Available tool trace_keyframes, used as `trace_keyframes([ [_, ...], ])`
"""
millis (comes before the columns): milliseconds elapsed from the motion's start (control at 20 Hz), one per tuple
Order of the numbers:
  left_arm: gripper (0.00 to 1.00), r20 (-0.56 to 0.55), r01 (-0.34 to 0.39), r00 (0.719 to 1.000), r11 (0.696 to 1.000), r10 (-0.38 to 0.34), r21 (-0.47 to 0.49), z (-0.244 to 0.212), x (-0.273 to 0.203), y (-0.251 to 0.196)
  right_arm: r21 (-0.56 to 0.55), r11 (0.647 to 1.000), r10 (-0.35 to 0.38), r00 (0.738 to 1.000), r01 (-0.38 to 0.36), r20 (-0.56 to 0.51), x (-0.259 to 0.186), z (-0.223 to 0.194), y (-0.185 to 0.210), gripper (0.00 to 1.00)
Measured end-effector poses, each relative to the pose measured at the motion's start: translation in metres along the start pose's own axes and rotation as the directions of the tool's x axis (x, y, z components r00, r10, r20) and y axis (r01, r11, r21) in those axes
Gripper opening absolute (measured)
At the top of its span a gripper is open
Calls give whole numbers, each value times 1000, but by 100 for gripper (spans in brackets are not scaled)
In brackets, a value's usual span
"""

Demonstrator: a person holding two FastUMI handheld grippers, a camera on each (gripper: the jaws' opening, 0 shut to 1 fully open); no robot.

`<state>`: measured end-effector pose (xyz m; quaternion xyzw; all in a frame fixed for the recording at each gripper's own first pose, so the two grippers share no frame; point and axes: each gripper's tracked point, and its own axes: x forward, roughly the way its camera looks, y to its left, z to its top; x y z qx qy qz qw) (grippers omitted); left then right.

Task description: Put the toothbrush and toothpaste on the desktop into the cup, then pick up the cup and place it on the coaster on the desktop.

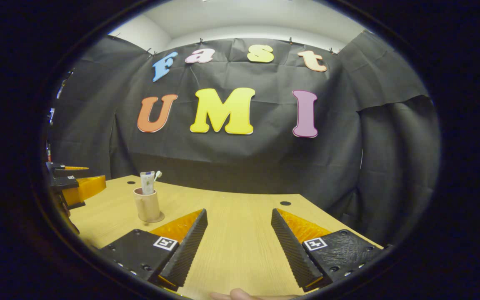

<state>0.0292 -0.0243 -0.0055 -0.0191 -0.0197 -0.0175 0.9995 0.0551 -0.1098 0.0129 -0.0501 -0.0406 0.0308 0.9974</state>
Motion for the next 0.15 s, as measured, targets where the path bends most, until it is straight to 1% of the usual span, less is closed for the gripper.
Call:
trace_keyframes([
  [150,95,-2,3,1000,1000,-3,-1,1,0,-2,5,1000,-2,1000,2,2,-1,-1,0,94],
])
